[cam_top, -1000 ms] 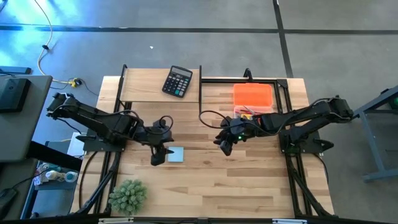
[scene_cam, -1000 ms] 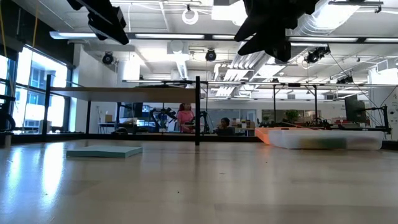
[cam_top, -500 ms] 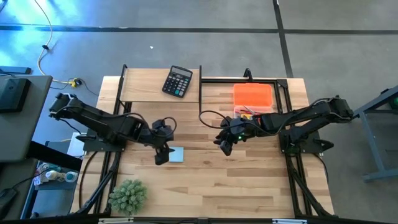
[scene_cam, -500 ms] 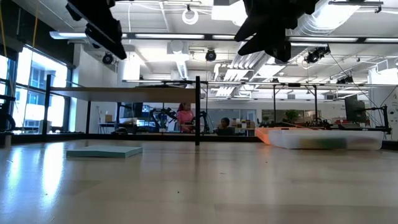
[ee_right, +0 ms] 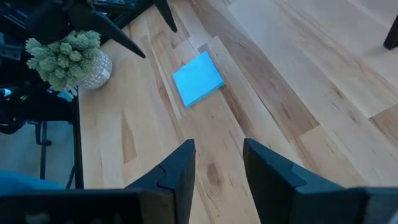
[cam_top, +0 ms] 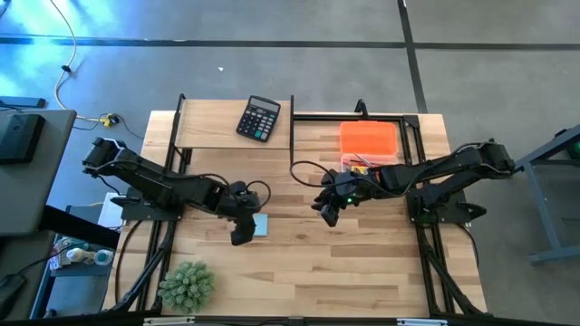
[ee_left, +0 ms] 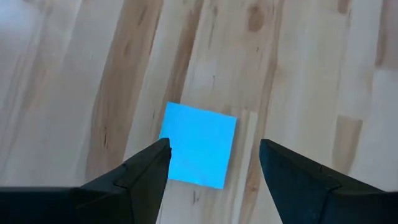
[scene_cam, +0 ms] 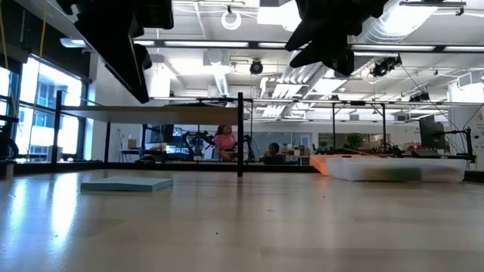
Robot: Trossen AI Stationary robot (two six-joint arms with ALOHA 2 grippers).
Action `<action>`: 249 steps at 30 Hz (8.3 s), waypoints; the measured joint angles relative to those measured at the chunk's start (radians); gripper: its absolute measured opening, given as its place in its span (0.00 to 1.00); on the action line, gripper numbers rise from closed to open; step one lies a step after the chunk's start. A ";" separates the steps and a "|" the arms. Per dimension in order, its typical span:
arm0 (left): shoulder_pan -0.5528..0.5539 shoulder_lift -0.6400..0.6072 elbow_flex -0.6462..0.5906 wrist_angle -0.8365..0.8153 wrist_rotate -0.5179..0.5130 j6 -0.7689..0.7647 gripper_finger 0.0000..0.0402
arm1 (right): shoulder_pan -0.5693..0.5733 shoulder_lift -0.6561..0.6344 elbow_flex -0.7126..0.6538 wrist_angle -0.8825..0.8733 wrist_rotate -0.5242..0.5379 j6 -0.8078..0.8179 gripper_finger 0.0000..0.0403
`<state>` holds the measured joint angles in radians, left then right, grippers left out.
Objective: Pack school essentials
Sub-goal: Put the blue sticky notes into the orange supply box
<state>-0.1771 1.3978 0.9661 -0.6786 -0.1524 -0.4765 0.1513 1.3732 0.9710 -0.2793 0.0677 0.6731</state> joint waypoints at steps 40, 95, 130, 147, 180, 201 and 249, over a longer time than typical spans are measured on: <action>0.001 0.199 0.000 0.004 -0.008 0.132 0.99 | 0.000 0.000 0.000 0.000 0.000 0.000 0.31; 0.040 0.468 0.161 -0.122 0.087 0.229 0.99 | 0.000 0.000 0.001 0.000 0.000 0.000 0.31; 0.078 0.464 0.174 -0.152 0.030 0.260 0.99 | 0.000 0.000 0.001 -0.001 0.000 0.000 0.31; 0.157 0.457 0.104 -0.061 0.163 0.319 0.95 | 0.000 0.000 0.001 -0.001 0.000 0.000 0.31; 0.149 0.461 0.102 -0.051 0.168 0.377 0.62 | 0.000 0.000 0.001 -0.001 0.000 0.000 0.31; 0.148 0.459 0.102 -0.051 0.175 0.375 0.53 | 0.000 0.000 0.001 0.212 0.036 0.278 0.31; 0.161 0.407 0.349 0.186 0.103 0.376 0.48 | -0.034 -0.064 0.476 -0.583 0.158 0.054 0.31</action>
<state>-0.0157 1.8046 1.3147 -0.4922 -0.0496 -0.1005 0.1177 1.3091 1.4467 -0.8627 0.2261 0.7271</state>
